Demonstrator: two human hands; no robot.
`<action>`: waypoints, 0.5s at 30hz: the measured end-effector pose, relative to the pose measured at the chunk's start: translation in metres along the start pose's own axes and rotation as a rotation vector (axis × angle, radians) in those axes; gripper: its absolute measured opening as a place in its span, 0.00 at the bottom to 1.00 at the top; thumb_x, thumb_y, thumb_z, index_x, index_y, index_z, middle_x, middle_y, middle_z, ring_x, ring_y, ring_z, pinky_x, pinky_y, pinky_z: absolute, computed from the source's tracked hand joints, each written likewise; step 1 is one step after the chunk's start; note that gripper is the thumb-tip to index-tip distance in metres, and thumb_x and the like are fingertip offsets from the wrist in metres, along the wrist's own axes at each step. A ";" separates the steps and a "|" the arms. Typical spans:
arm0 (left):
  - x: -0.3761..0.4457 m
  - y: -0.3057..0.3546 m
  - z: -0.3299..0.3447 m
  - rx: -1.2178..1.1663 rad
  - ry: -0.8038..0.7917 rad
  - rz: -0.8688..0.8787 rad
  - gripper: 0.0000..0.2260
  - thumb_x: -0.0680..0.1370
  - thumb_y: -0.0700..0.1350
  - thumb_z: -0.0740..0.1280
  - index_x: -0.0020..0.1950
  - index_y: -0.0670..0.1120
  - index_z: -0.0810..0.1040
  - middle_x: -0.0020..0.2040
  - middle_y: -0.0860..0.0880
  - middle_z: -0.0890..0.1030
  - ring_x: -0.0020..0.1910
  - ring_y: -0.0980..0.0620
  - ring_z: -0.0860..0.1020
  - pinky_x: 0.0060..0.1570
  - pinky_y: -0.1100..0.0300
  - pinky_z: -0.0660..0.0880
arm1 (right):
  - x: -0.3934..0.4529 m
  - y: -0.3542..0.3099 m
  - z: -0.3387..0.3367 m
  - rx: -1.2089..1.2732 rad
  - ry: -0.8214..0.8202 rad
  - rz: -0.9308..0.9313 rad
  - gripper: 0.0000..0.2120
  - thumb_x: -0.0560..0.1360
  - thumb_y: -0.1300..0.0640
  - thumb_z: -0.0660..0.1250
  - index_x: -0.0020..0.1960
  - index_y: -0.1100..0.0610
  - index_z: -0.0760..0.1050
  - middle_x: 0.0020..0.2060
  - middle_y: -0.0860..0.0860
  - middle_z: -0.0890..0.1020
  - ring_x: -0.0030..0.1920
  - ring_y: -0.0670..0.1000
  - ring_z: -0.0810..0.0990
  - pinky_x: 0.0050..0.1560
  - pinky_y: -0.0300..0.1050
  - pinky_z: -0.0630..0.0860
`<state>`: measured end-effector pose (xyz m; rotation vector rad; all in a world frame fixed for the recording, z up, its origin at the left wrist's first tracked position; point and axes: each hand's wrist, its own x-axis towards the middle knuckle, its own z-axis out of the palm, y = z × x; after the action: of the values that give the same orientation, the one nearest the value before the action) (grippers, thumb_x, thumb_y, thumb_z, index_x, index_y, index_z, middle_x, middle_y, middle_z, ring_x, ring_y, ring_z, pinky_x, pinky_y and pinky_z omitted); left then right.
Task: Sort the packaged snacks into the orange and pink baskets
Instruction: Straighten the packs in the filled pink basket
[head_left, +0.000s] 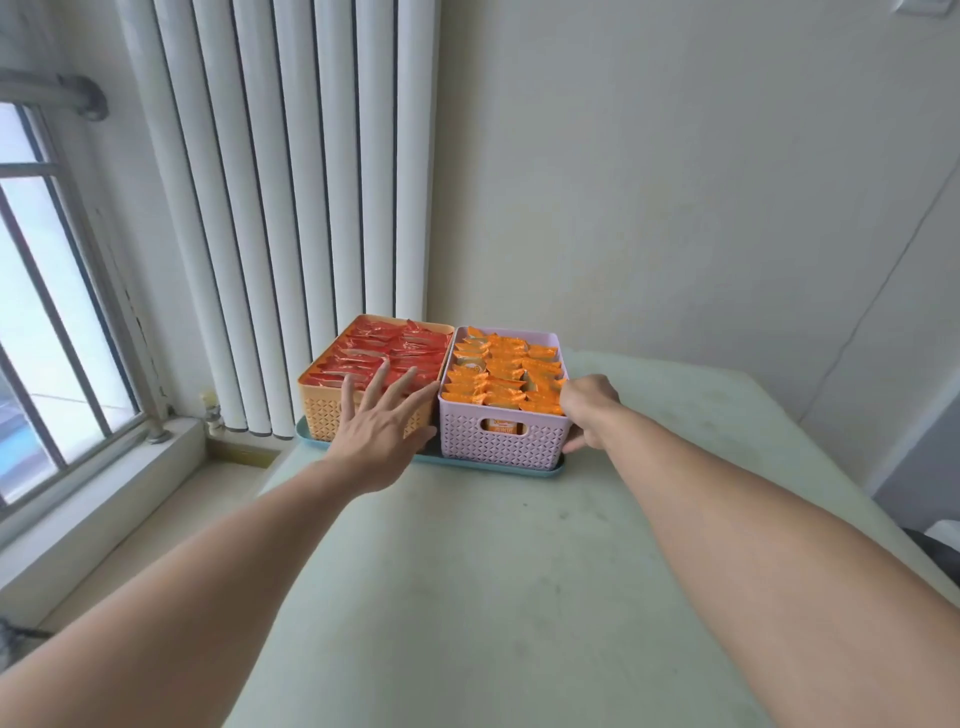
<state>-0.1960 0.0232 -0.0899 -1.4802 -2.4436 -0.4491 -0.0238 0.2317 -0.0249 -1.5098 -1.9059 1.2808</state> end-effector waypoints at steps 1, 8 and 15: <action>0.000 0.000 0.001 -0.005 0.007 -0.001 0.26 0.82 0.65 0.48 0.80 0.64 0.53 0.83 0.54 0.51 0.81 0.48 0.38 0.74 0.37 0.30 | 0.002 0.002 0.004 0.013 -0.016 0.005 0.16 0.79 0.60 0.56 0.61 0.63 0.76 0.55 0.62 0.82 0.49 0.65 0.85 0.18 0.52 0.77; 0.003 0.002 -0.007 -0.242 0.107 -0.084 0.25 0.81 0.67 0.51 0.76 0.61 0.66 0.82 0.53 0.55 0.82 0.50 0.43 0.74 0.42 0.30 | 0.001 0.017 0.009 0.025 -0.052 -0.074 0.14 0.83 0.49 0.60 0.61 0.56 0.76 0.56 0.51 0.78 0.58 0.56 0.78 0.57 0.46 0.72; 0.010 -0.035 -0.032 -0.767 0.219 -0.957 0.26 0.83 0.54 0.58 0.78 0.45 0.57 0.69 0.39 0.73 0.63 0.37 0.75 0.62 0.44 0.73 | 0.003 0.031 0.011 0.132 -0.195 -0.078 0.16 0.84 0.46 0.56 0.66 0.48 0.76 0.63 0.51 0.80 0.63 0.55 0.79 0.62 0.54 0.74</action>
<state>-0.2301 0.0033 -0.0616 -0.2151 -2.7537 -1.7512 -0.0158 0.2300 -0.0565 -1.2736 -1.9342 1.5334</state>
